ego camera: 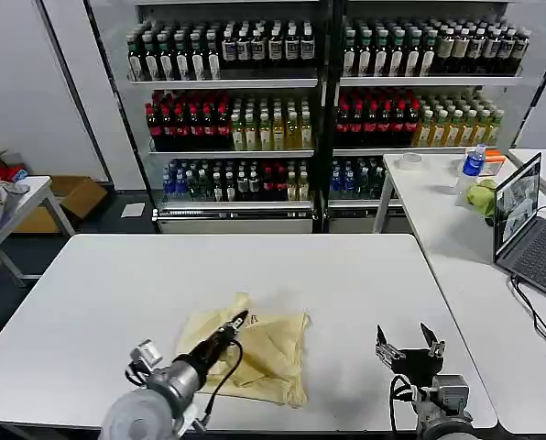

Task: Fold and organize the clothes.

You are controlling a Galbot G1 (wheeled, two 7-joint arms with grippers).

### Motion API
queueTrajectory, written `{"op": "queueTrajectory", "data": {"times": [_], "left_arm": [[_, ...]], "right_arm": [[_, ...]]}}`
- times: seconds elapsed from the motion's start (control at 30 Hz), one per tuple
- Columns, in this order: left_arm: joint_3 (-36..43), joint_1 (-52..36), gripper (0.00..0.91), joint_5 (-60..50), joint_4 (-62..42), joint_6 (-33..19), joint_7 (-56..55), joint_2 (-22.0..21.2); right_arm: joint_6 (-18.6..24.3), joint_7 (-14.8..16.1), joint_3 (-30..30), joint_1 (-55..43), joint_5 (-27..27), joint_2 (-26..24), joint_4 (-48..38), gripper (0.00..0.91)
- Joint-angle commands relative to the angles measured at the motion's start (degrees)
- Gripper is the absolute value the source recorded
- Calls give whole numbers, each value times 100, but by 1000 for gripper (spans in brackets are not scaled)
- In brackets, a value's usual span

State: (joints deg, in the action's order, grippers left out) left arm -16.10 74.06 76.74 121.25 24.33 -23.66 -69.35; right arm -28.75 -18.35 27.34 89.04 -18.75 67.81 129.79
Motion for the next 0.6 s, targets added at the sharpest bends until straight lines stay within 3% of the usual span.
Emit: {"op": "queueTrajectory", "data": {"times": [0.03,0.07,0.27,0.6], "left_arm": [[616,-267,343,-359,-312,102,61,-382],[616,-275,907,-374,-321,124,88,-393],[569,-277,907,-383,-258,153,180,-471],[481,706,907,-539,1179,197,292,-253]], "right_arm": [[-13,-15,4,-74,-71,-58,-13,907],[-14,-16,3,-80,-74,-67,-16,907],[-21,-19,4,-117,-95,-89,-17,907],[-25,-22,-22,-152,-110,-102,-25,907]]}}
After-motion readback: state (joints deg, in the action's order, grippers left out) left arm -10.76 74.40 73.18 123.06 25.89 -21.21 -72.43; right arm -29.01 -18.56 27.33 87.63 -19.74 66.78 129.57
